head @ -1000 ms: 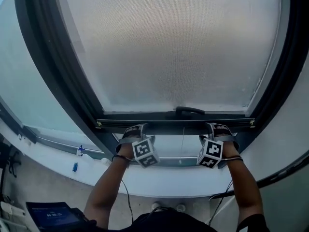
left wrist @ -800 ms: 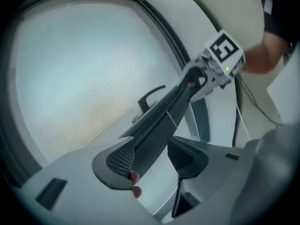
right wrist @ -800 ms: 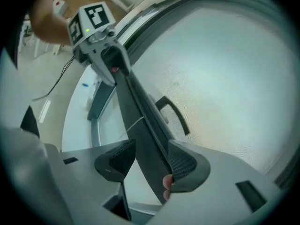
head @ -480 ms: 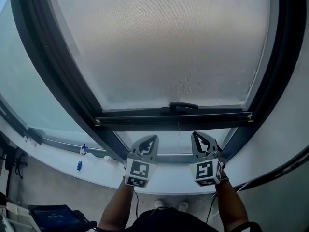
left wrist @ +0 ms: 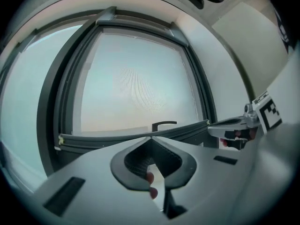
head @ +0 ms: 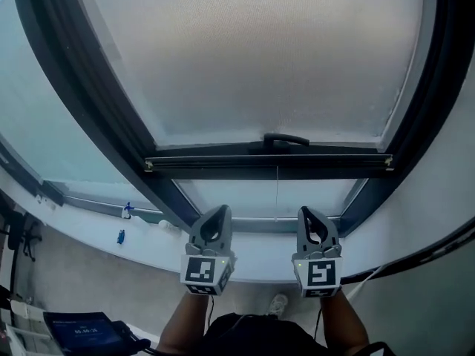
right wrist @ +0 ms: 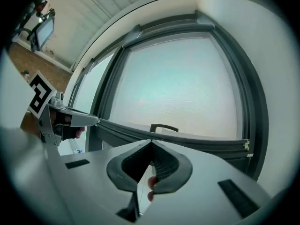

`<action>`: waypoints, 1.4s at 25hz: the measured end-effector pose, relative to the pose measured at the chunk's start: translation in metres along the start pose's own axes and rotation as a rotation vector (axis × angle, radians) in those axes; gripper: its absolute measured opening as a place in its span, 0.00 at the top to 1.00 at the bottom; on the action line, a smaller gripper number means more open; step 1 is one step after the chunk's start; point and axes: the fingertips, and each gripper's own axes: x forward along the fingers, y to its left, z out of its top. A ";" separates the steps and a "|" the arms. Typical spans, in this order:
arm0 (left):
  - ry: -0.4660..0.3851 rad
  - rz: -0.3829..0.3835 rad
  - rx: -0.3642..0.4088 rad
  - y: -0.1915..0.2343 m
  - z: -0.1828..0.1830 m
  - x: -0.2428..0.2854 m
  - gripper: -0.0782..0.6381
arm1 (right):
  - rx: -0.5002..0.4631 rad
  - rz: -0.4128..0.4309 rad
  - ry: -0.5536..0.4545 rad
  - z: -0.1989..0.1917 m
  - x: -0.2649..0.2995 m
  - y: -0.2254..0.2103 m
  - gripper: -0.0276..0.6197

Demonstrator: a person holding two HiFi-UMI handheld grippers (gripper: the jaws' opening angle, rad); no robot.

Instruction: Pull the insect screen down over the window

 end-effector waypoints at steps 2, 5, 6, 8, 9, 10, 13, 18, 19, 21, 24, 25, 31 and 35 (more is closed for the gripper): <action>-0.016 0.005 0.025 0.005 0.001 -0.013 0.89 | -0.030 0.014 -0.021 0.000 -0.007 0.011 0.95; -0.014 -0.013 0.006 0.014 -0.002 -0.032 0.89 | -0.047 0.013 -0.012 0.003 -0.016 0.029 0.95; -0.007 -0.021 -0.008 0.016 -0.005 -0.040 0.89 | -0.043 0.010 0.004 0.004 -0.021 0.037 0.95; 0.010 -0.032 -0.026 0.018 -0.013 -0.060 0.89 | -0.027 0.007 0.031 0.002 -0.033 0.056 0.95; 0.023 -0.040 -0.032 0.019 -0.019 -0.070 0.89 | -0.017 0.007 0.041 0.000 -0.039 0.066 0.95; 0.037 -0.053 -0.034 0.019 -0.026 -0.080 0.89 | -0.006 0.006 0.049 -0.003 -0.046 0.076 0.95; 0.055 -0.083 -0.010 0.018 -0.039 -0.106 0.89 | 0.013 0.006 0.075 -0.015 -0.067 0.104 0.95; 0.059 -0.120 0.139 0.005 -0.046 -0.143 0.89 | 0.039 -0.005 0.115 -0.029 -0.102 0.143 0.95; 0.063 -0.133 0.145 0.003 -0.050 -0.150 0.89 | 0.042 -0.009 0.120 -0.030 -0.108 0.150 0.95; 0.085 -0.152 0.135 -0.001 -0.057 -0.164 0.89 | 0.044 -0.013 0.127 -0.032 -0.120 0.161 0.95; 0.104 -0.171 0.113 -0.008 -0.062 -0.184 0.89 | 0.045 -0.020 0.129 -0.032 -0.141 0.173 0.95; 0.104 -0.176 0.105 -0.011 -0.062 -0.189 0.89 | 0.044 -0.023 0.130 -0.032 -0.148 0.175 0.95; 0.102 -0.195 0.097 -0.040 -0.064 -0.216 0.89 | 0.038 -0.024 0.120 -0.031 -0.186 0.173 0.95; 0.116 -0.192 0.110 -0.072 -0.061 -0.232 0.89 | 0.028 0.047 0.075 -0.033 -0.220 0.176 0.95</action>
